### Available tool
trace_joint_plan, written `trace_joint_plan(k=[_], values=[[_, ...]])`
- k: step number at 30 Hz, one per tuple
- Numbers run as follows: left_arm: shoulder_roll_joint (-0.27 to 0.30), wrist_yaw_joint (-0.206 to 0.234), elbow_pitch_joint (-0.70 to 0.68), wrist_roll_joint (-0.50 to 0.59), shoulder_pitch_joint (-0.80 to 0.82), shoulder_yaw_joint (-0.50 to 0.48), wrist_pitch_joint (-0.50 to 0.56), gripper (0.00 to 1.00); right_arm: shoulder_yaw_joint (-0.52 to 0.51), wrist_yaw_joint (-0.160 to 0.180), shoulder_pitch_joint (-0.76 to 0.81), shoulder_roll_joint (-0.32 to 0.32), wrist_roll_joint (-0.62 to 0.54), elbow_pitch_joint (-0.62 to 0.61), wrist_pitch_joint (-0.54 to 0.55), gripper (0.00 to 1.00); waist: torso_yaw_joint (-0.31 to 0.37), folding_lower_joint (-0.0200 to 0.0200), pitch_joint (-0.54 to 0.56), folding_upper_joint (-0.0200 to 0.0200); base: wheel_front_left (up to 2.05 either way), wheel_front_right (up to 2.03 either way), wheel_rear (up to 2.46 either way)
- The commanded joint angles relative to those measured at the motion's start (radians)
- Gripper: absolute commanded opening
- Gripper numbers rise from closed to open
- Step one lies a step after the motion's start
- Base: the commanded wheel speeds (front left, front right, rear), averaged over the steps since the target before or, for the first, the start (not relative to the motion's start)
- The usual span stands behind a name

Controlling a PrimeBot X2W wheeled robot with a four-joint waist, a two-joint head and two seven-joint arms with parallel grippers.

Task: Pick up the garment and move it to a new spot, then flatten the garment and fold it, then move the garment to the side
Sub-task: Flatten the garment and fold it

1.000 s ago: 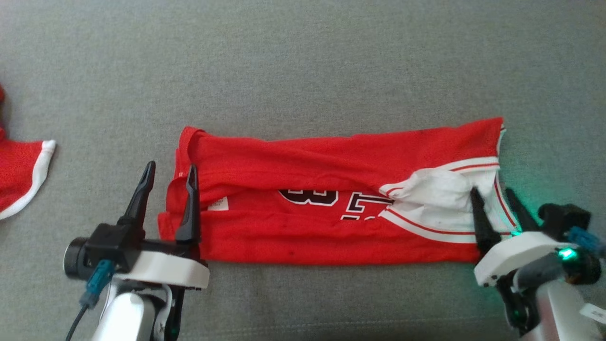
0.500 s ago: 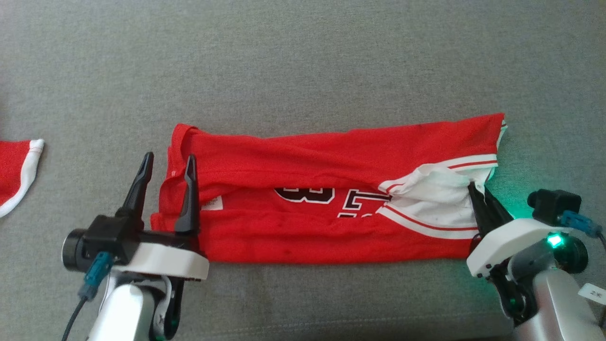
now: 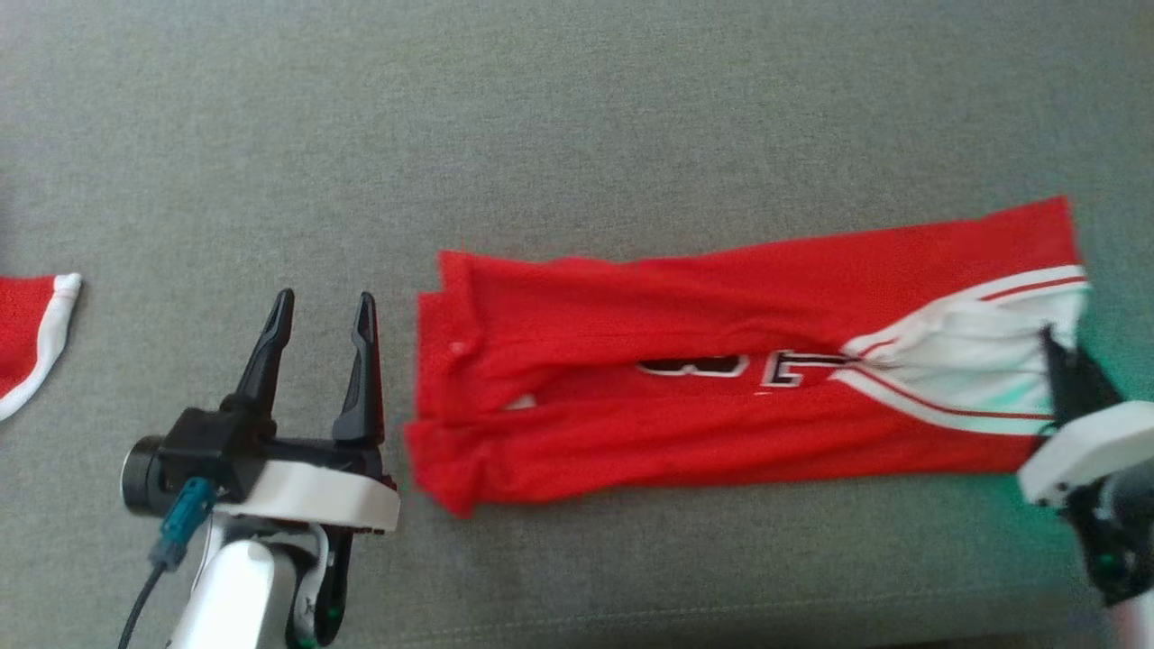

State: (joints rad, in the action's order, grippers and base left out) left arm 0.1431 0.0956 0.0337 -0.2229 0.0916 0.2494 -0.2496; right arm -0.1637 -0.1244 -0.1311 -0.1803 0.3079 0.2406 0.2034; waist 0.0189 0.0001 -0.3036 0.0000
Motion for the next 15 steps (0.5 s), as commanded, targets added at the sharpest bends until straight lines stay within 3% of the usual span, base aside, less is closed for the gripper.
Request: trace_joint_plan(k=[1,8,15], values=[[0.003,-0.001,-0.030,-0.005,0.029,-0.035,-0.012,1.00,-0.016,-0.006,0.008,-0.042,0.001,-0.038,0.005,0.00,-0.001,-0.0001,0.005,0.0000,0.00,0.00,0.00],[-0.002,-0.002,-0.028,-0.005,0.020,-0.039,-0.012,1.00,-0.006,-0.006,0.014,-0.045,-0.018,-0.145,0.040,0.00,0.001,-0.0001,0.026,0.0000,0.00,0.00,0.00],[-0.006,-0.009,-0.015,-0.007,0.014,-0.031,-0.012,1.00,0.159,-0.006,-0.012,-0.007,-0.050,-0.391,0.153,0.00,0.005,-0.0001,0.049,0.0000,0.00,0.00,0.00]])
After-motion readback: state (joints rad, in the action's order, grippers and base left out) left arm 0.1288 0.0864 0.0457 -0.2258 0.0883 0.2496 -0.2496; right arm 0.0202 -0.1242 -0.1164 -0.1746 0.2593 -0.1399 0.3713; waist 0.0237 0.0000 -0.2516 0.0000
